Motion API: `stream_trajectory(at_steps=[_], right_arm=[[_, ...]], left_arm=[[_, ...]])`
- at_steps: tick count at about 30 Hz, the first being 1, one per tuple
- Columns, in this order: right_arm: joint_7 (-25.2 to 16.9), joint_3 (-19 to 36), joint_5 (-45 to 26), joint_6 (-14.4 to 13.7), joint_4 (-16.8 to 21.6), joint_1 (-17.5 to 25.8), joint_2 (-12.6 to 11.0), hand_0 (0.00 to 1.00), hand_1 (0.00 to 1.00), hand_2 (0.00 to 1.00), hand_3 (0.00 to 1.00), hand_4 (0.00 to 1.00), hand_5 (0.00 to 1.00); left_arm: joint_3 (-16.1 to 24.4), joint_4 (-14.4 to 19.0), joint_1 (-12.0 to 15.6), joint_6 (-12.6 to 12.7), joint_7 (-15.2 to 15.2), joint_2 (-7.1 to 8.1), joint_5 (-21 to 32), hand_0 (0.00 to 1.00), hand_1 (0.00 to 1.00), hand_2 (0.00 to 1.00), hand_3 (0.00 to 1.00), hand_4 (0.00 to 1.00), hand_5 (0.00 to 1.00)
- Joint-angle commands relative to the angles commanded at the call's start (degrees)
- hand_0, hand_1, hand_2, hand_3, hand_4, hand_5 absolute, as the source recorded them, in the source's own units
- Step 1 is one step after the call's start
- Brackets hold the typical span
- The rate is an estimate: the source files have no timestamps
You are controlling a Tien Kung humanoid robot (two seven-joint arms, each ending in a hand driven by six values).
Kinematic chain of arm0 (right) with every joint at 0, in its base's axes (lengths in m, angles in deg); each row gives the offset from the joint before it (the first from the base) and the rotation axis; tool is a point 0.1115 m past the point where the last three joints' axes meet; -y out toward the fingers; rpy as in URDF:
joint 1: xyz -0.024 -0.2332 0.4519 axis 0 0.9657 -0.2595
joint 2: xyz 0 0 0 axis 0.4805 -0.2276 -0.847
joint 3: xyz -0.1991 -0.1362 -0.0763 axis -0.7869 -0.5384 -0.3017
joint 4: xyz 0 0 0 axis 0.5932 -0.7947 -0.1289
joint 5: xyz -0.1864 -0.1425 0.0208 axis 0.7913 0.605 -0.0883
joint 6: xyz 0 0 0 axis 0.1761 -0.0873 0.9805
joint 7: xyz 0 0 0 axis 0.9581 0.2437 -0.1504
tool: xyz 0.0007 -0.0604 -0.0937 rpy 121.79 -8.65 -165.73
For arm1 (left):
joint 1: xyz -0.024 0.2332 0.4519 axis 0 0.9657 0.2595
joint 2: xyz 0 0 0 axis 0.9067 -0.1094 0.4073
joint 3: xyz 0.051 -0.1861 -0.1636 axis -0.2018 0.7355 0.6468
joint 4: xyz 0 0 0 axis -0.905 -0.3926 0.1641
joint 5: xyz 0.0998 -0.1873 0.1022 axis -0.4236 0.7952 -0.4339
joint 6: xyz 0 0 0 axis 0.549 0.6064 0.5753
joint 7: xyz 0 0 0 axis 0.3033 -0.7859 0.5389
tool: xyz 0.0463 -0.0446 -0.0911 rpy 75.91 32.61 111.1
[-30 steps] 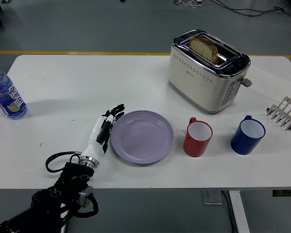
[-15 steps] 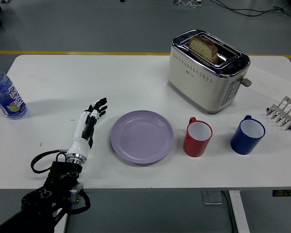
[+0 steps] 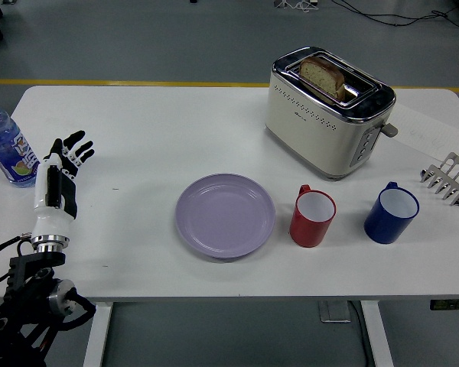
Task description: Push plate across desktop
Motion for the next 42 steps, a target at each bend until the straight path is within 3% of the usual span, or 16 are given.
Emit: stream_trajectory(at_steps=[4, 9, 15, 24, 32, 42], right_arm=[[-0.09, 0.34, -0.01, -0.06, 0.0, -0.03, -0.1, 0.529, 0.482, 0.593, 0.552, 0.252, 0.201], [-0.09, 0.72, 0.0, -0.13, 0.0, 0.08, -0.13, 0.529, 0.481, 0.593, 0.551, 0.252, 0.202], [0.22, 1.59, 1.21, -0.02, 0.0, 0.15, -0.04, 0.529, 0.482, 0.592, 0.552, 0.251, 0.201], [0.1, 1.61, 1.06, 0.01, 0.0, 0.24, -0.08, 0.53, 0.482, 0.593, 0.551, 0.251, 0.202], [0.07, 1.81, 1.23, -0.04, 0.0, 0.32, -0.08, 0.529, 0.482, 0.593, 0.552, 0.251, 0.202], [0.09, 1.52, 0.99, -0.09, 0.0, 0.63, -0.23, 0.529, 0.482, 0.592, 0.551, 0.251, 0.201]], left_arm=[[7.61, 4.72, 3.2, -7.35, -8.9, 0.25, 4.4, 0.662, 0.676, 0.675, 0.621, 0.48, 0.983], [14.59, 5.41, 5.24, -13.77, -19.55, 0.13, 6.55, 0.627, 0.671, 0.671, 0.634, 0.493, 0.998], [21.03, 3.43, 5.52, -18.4, -25.99, -0.19, 10.87, 0.596, 0.67, 0.674, 0.653, 0.513, 0.998], [24.69, 1.79, 5.55, -20.52, -28.05, -0.17, 13.09, 0.605, 0.674, 0.678, 0.656, 0.516, 0.998], [22.89, 0.29, 4.45, -20.67, -28.32, -0.44, 14.55, 0.604, 0.676, 0.681, 0.666, 0.53, 0.998], [21.45, -0.7, 4.94, -19.9, -28.43, -0.51, 14.64, 0.604, 0.676, 0.681, 0.67, 0.534, 0.998]])
